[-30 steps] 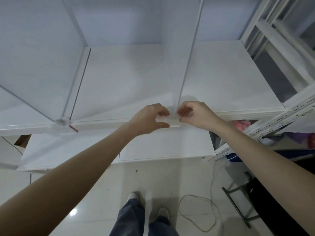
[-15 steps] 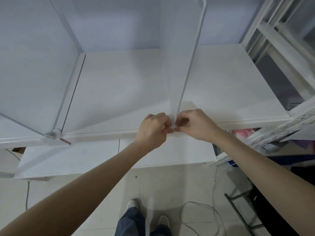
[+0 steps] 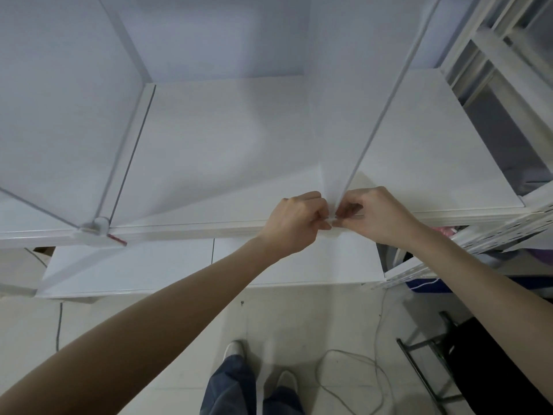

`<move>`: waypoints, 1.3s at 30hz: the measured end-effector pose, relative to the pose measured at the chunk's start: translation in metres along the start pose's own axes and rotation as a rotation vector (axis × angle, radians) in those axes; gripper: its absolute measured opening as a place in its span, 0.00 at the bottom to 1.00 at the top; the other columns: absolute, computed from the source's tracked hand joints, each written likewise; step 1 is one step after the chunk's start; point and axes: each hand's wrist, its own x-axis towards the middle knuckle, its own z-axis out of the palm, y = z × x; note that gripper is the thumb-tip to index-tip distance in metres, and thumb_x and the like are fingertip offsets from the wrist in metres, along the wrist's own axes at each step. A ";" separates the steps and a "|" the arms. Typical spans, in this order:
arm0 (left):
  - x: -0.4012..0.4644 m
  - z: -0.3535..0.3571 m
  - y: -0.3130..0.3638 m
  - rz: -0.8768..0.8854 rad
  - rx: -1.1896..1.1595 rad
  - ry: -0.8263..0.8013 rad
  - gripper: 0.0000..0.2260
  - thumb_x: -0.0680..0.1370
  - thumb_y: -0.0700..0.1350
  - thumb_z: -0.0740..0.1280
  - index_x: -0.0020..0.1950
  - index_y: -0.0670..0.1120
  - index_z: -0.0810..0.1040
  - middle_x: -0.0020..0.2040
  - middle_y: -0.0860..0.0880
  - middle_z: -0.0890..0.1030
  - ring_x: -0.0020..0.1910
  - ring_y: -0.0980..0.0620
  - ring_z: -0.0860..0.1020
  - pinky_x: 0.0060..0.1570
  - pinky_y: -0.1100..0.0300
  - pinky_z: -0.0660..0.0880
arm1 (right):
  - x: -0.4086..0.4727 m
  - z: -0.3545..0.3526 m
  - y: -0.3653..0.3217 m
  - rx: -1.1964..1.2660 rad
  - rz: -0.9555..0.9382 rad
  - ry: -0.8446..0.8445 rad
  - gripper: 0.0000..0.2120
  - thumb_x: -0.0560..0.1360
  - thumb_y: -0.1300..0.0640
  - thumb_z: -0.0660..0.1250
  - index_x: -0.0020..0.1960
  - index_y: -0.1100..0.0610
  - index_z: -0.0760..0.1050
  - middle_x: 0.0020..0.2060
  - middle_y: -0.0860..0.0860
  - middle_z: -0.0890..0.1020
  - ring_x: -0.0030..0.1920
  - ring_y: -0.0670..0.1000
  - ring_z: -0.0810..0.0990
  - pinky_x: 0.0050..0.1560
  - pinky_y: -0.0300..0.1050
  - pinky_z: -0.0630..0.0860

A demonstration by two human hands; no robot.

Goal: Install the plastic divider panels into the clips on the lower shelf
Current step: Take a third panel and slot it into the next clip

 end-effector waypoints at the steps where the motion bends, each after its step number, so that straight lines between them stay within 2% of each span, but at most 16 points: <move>1: 0.004 0.004 0.005 0.005 -0.002 -0.006 0.05 0.71 0.39 0.72 0.41 0.39 0.78 0.40 0.45 0.79 0.36 0.41 0.77 0.33 0.55 0.69 | -0.003 -0.005 0.004 -0.003 0.009 0.008 0.04 0.68 0.59 0.74 0.41 0.58 0.81 0.33 0.47 0.80 0.39 0.50 0.81 0.46 0.40 0.76; 4: 0.010 0.010 0.010 0.010 0.000 -0.004 0.05 0.71 0.39 0.72 0.41 0.40 0.78 0.40 0.45 0.80 0.36 0.41 0.78 0.33 0.56 0.67 | -0.007 -0.011 0.011 -0.014 -0.003 0.012 0.04 0.68 0.59 0.74 0.41 0.58 0.81 0.36 0.50 0.83 0.42 0.51 0.82 0.47 0.41 0.76; 9: 0.010 0.012 0.015 0.003 0.004 -0.001 0.05 0.71 0.40 0.72 0.41 0.40 0.79 0.40 0.45 0.80 0.36 0.41 0.78 0.32 0.58 0.66 | -0.007 -0.012 0.016 -0.040 -0.026 0.009 0.04 0.69 0.59 0.73 0.41 0.60 0.80 0.35 0.49 0.80 0.41 0.52 0.81 0.42 0.33 0.72; 13: 0.020 0.018 0.025 0.026 0.012 -0.056 0.05 0.72 0.40 0.71 0.43 0.39 0.78 0.41 0.45 0.79 0.37 0.41 0.77 0.33 0.58 0.64 | -0.011 -0.020 0.025 -0.051 -0.008 -0.010 0.05 0.70 0.61 0.72 0.43 0.61 0.80 0.38 0.52 0.83 0.42 0.54 0.81 0.46 0.43 0.76; 19: 0.020 0.018 0.029 0.004 0.038 -0.088 0.06 0.73 0.41 0.70 0.46 0.40 0.77 0.44 0.46 0.79 0.41 0.43 0.77 0.36 0.57 0.66 | -0.013 -0.016 0.031 -0.025 0.004 0.002 0.05 0.70 0.61 0.72 0.43 0.61 0.78 0.38 0.52 0.81 0.42 0.55 0.80 0.46 0.45 0.75; 20: 0.020 0.017 0.029 0.001 0.046 -0.105 0.07 0.74 0.42 0.70 0.47 0.41 0.77 0.45 0.46 0.78 0.41 0.43 0.77 0.37 0.57 0.66 | -0.015 -0.015 0.030 -0.016 0.012 0.025 0.05 0.70 0.61 0.72 0.42 0.61 0.77 0.38 0.54 0.81 0.42 0.55 0.80 0.46 0.43 0.74; 22: 0.019 0.012 0.029 0.003 0.045 -0.145 0.09 0.74 0.44 0.70 0.49 0.41 0.76 0.47 0.46 0.78 0.43 0.44 0.77 0.38 0.57 0.67 | -0.020 -0.012 0.028 -0.010 0.020 0.064 0.05 0.70 0.60 0.72 0.40 0.59 0.76 0.39 0.54 0.81 0.41 0.55 0.79 0.42 0.34 0.73; 24: 0.016 0.007 0.028 0.009 0.026 -0.194 0.12 0.74 0.45 0.70 0.53 0.42 0.75 0.50 0.46 0.77 0.45 0.43 0.77 0.41 0.56 0.70 | -0.024 -0.012 0.024 -0.032 0.012 0.072 0.05 0.71 0.58 0.72 0.42 0.57 0.76 0.40 0.51 0.79 0.43 0.52 0.79 0.40 0.27 0.69; 26: 0.008 0.001 0.026 0.019 0.021 -0.231 0.15 0.74 0.46 0.70 0.58 0.44 0.75 0.56 0.47 0.76 0.49 0.44 0.77 0.47 0.53 0.74 | -0.027 -0.015 0.022 -0.055 0.016 0.062 0.06 0.71 0.59 0.72 0.46 0.59 0.79 0.44 0.51 0.80 0.48 0.51 0.80 0.42 0.29 0.66; 29: -0.006 -0.007 0.019 0.039 0.052 -0.232 0.20 0.76 0.48 0.68 0.67 0.48 0.71 0.64 0.51 0.73 0.57 0.47 0.77 0.52 0.53 0.75 | -0.034 -0.025 0.014 -0.063 0.028 0.074 0.13 0.71 0.59 0.71 0.55 0.60 0.79 0.53 0.53 0.82 0.53 0.50 0.79 0.49 0.32 0.66; 32: -0.016 -0.022 0.015 0.053 0.105 -0.209 0.24 0.77 0.49 0.66 0.72 0.51 0.66 0.72 0.53 0.68 0.68 0.51 0.70 0.62 0.55 0.71 | -0.042 -0.033 0.000 -0.088 0.036 0.040 0.17 0.72 0.55 0.70 0.60 0.59 0.77 0.58 0.52 0.80 0.60 0.51 0.77 0.58 0.38 0.68; 34: -0.021 -0.034 0.013 0.075 0.119 -0.184 0.25 0.77 0.48 0.66 0.73 0.51 0.64 0.74 0.53 0.65 0.73 0.53 0.64 0.68 0.56 0.67 | -0.047 -0.038 -0.010 -0.114 0.030 0.030 0.18 0.73 0.55 0.70 0.61 0.59 0.76 0.59 0.52 0.79 0.62 0.51 0.76 0.61 0.42 0.68; 39: -0.038 -0.067 0.010 0.117 0.152 -0.129 0.25 0.78 0.49 0.64 0.74 0.51 0.61 0.75 0.54 0.63 0.75 0.55 0.60 0.74 0.56 0.57 | -0.060 -0.048 -0.028 -0.123 0.029 0.095 0.20 0.73 0.55 0.70 0.63 0.58 0.75 0.62 0.51 0.79 0.62 0.50 0.76 0.61 0.36 0.66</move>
